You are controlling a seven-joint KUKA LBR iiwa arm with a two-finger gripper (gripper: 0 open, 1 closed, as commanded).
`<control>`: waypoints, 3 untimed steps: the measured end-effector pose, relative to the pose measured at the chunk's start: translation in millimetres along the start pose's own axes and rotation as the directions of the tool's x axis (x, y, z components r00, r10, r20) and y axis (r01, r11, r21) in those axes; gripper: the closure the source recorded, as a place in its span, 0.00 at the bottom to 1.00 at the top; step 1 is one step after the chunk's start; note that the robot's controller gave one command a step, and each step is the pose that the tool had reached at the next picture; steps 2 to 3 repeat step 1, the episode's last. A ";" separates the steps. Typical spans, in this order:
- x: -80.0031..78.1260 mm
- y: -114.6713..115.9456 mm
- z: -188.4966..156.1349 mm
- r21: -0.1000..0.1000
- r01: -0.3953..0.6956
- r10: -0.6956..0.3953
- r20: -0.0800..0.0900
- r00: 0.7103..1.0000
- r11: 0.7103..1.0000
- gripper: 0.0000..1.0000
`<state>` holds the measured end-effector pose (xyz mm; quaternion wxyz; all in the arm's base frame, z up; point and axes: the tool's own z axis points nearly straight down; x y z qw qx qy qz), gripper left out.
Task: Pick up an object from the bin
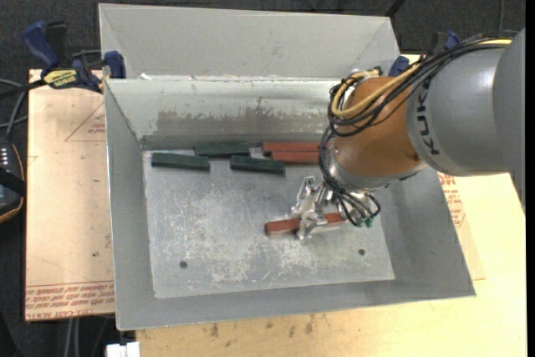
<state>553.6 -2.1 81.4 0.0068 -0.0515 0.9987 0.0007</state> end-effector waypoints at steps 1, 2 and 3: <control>-15.9 -4.5 -162.8 0.001 0.040 -0.040 -0.006 0.999 0.999 1.00; -15.9 -4.5 -162.8 0.001 0.040 -0.040 -0.006 0.999 0.999 1.00; -15.9 -4.5 -162.8 0.001 0.040 -0.040 -0.006 0.999 0.999 1.00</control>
Offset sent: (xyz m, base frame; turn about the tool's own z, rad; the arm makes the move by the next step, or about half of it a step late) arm 0.0000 0.0000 0.0000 0.0000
